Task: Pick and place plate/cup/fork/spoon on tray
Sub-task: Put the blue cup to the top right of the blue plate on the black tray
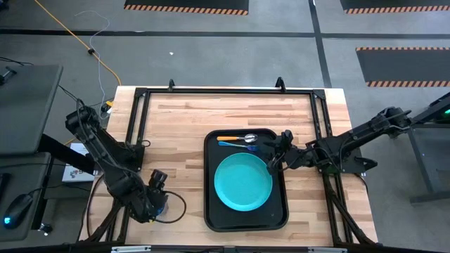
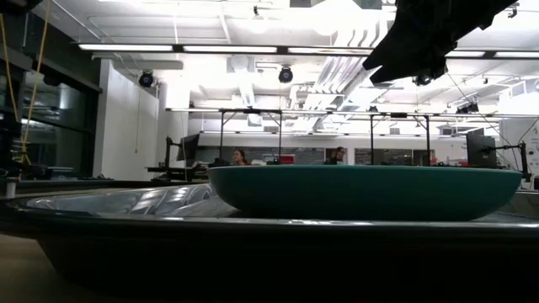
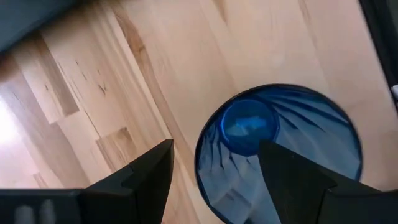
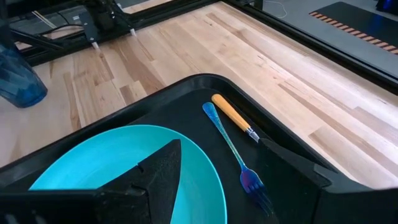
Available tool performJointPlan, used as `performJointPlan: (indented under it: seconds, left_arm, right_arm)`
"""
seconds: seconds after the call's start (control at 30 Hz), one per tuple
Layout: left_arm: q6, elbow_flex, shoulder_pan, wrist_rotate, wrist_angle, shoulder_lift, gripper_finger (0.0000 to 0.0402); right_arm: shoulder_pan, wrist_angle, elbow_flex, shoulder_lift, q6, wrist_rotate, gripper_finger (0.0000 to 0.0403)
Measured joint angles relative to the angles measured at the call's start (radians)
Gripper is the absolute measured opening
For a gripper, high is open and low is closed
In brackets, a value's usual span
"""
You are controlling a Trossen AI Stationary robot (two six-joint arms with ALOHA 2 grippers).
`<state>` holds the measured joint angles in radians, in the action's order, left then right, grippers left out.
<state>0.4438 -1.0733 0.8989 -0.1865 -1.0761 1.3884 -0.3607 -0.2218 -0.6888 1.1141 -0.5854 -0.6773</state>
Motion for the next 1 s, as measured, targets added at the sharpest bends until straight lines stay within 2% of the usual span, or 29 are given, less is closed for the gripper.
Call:
performJointPlan:
  seconds: [0.27, 0.37, 0.5, 0.7, 0.83, 1.0]
  left_arm:
    - [-0.078, 0.000, -0.014, 0.002, -0.005, 0.090, 0.0223]
    - [-0.071, 0.000, -0.030, 0.003, -0.005, 0.108, 0.0205]
    - [-0.070, 0.000, -0.049, 0.017, -0.004, 0.110, 0.0151]
    - [-0.025, -0.003, -0.115, 0.038, -0.007, 0.109, 0.0019]
    - [-0.076, -0.078, -0.205, 0.022, -0.051, 0.112, 0.0012]
    - [-0.181, -0.306, -0.329, -0.032, -0.139, 0.110, 0.0006]
  right_arm:
    - [0.000, -0.003, 0.000, 0.000, 0.001, 0.000, 0.0204]
    - [0.000, -0.007, 0.000, 0.000, 0.001, 0.001, 0.0204]
    - [0.000, -0.008, 0.000, 0.000, 0.002, 0.001, 0.0204]
    - [0.000, -0.007, 0.000, 0.000, 0.002, 0.016, 0.0204]
    - [0.000, -0.001, 0.000, -0.008, 0.008, 0.050, 0.0204]
    - [-0.001, 0.053, 0.000, -0.092, 0.054, 0.148, 0.0204]
